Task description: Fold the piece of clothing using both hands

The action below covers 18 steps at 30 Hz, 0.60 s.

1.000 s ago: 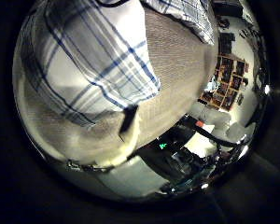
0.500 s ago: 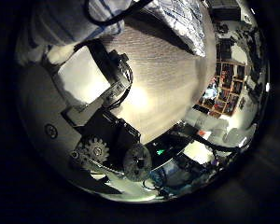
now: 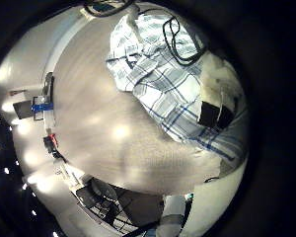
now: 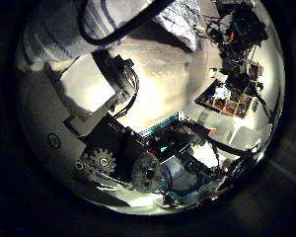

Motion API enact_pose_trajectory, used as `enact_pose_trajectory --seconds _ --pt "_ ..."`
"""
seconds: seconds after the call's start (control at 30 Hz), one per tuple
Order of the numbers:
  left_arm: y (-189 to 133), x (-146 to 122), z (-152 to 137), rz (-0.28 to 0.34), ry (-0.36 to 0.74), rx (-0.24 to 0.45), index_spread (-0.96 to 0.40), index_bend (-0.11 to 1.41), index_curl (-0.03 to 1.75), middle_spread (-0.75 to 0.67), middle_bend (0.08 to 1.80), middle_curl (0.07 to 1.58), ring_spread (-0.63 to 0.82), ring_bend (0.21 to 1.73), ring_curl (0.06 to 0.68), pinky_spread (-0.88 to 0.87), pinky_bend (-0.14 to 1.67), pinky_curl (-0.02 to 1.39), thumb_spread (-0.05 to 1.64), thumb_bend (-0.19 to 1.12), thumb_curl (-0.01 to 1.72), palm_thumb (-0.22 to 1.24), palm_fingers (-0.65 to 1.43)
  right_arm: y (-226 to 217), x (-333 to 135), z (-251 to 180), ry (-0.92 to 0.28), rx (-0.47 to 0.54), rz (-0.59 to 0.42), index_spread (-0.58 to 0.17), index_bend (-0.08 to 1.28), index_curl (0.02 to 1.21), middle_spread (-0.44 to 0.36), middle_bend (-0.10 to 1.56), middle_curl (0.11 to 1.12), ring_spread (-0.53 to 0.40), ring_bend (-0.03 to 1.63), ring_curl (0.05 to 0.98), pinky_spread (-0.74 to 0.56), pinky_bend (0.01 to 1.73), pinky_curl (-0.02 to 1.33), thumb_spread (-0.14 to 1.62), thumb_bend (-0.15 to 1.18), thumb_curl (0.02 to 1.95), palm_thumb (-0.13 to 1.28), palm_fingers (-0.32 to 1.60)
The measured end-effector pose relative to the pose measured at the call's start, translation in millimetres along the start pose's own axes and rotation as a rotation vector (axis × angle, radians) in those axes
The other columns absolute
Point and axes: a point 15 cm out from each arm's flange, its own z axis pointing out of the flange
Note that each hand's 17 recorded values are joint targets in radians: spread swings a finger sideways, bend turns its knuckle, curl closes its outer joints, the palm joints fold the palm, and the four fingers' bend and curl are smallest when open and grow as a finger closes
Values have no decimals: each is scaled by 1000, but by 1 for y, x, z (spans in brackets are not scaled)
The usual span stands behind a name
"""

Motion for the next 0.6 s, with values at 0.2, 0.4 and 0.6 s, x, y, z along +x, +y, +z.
enact_pose_trajectory --seconds 0.2,0.4,0.6 --pt "9 0 -6 0 -3 -15 -630 461 1217 -559 983 1103 -434 1502 544 -605 1183 797 1153 -12 523 823 860 -24 -5 -4 23 103 11 -340 173 324 -257 564 520 -302 1122 372 -384 1128 146 1073 54 374 630 794" --pt "21 -2 -14 13 -1 -30 -645 439 1294 -578 974 1133 -428 1509 541 -609 1187 811 1153 -13 529 823 851 -21 -2 -23 23 171 35 -428 584 535 -283 856 680 -270 1168 452 -357 1274 262 1123 78 430 804 1264" --pt "34 -7 -20 22 4 -50 -648 400 1353 -593 968 1155 -429 1510 537 -611 1189 821 1153 -14 533 819 844 -8 2 -58 26 267 45 -399 885 715 -245 1064 792 -247 1293 537 -266 1419 353 1222 98 473 888 1175"
